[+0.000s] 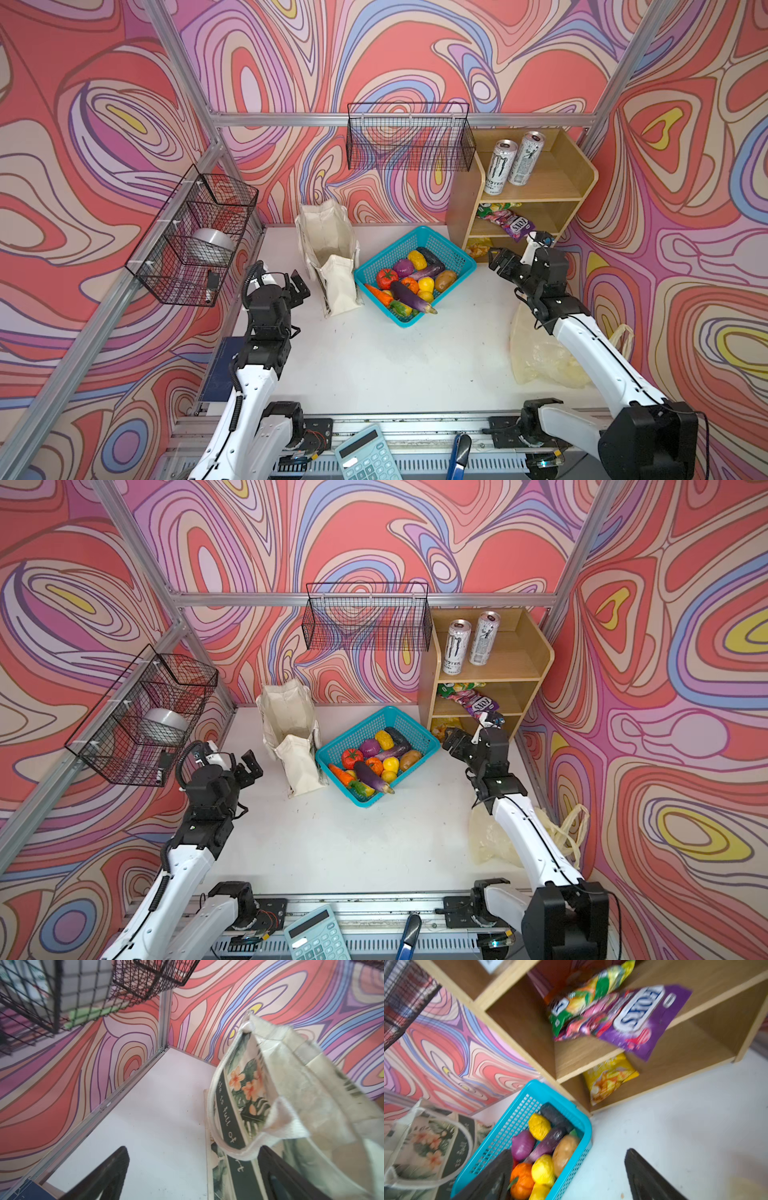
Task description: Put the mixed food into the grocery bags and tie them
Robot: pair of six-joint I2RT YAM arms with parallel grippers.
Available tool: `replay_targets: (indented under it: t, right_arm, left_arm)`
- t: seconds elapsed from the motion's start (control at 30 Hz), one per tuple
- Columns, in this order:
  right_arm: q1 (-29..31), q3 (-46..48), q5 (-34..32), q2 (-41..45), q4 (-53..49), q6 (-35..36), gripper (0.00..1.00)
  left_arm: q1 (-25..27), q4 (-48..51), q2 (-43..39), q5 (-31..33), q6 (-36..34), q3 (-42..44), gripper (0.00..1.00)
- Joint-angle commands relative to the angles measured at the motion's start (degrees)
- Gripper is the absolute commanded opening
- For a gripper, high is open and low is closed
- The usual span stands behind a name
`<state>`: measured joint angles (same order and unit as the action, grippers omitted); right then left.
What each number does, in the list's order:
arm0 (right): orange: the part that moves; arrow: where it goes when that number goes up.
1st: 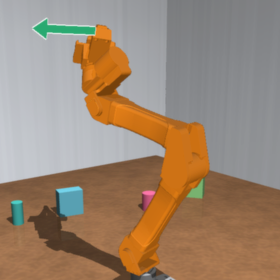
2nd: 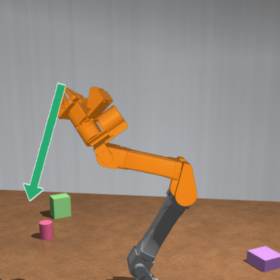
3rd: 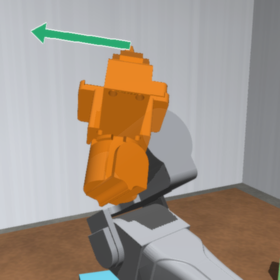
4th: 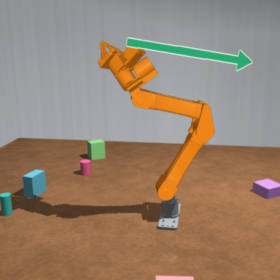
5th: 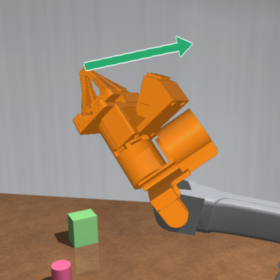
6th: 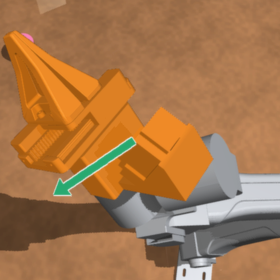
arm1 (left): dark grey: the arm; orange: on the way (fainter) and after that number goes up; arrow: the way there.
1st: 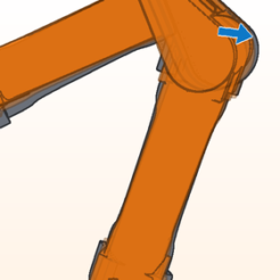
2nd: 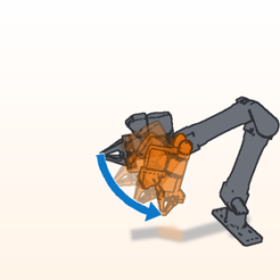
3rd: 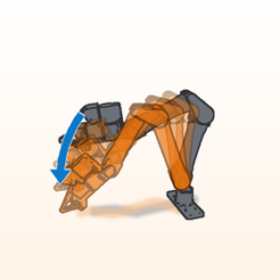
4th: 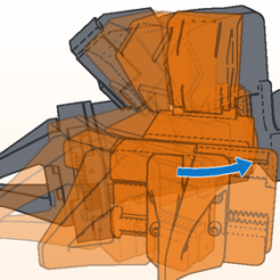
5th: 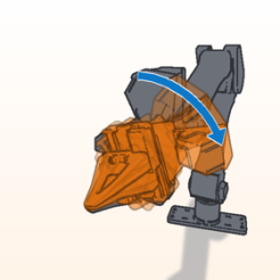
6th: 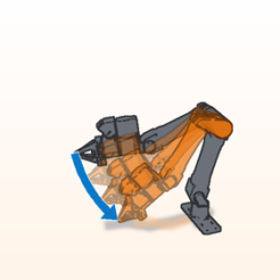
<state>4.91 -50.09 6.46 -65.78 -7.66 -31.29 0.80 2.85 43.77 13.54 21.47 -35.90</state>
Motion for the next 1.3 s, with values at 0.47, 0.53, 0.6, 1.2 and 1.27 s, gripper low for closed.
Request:
replay_targets:
  t: [0.47,0.53,0.6,1.2,1.27]
  right_arm:
    - [15.2,-5.6,-2.8,-18.9,-3.6,-10.6,0.88]
    - [15.2,-9.0,-2.1,-22.8,-2.9,-10.0,0.88]
    - [15.3,-12.2,-0.6,-26.4,-2.5,-9.4,0.88]
    - [18.9,-41.3,-3.2,-47.0,-9.6,-1.0,0.86]
    - [19.7,-39.1,-4.4,-43.0,-10.1,0.8,0.86]
  left_arm:
    - [0.2,25.1,8.0,-17.0,1.5,-17.6,1.00]
    - [0.2,24.3,7.9,-17.9,1.3,-17.5,1.00]
    - [0.3,23.7,7.9,-18.4,1.2,-17.5,1.00]
    - [0.3,23.3,9.2,-21.6,2.4,-17.4,1.00]
    - [0.4,24.3,8.9,-21.8,2.1,-18.0,1.00]
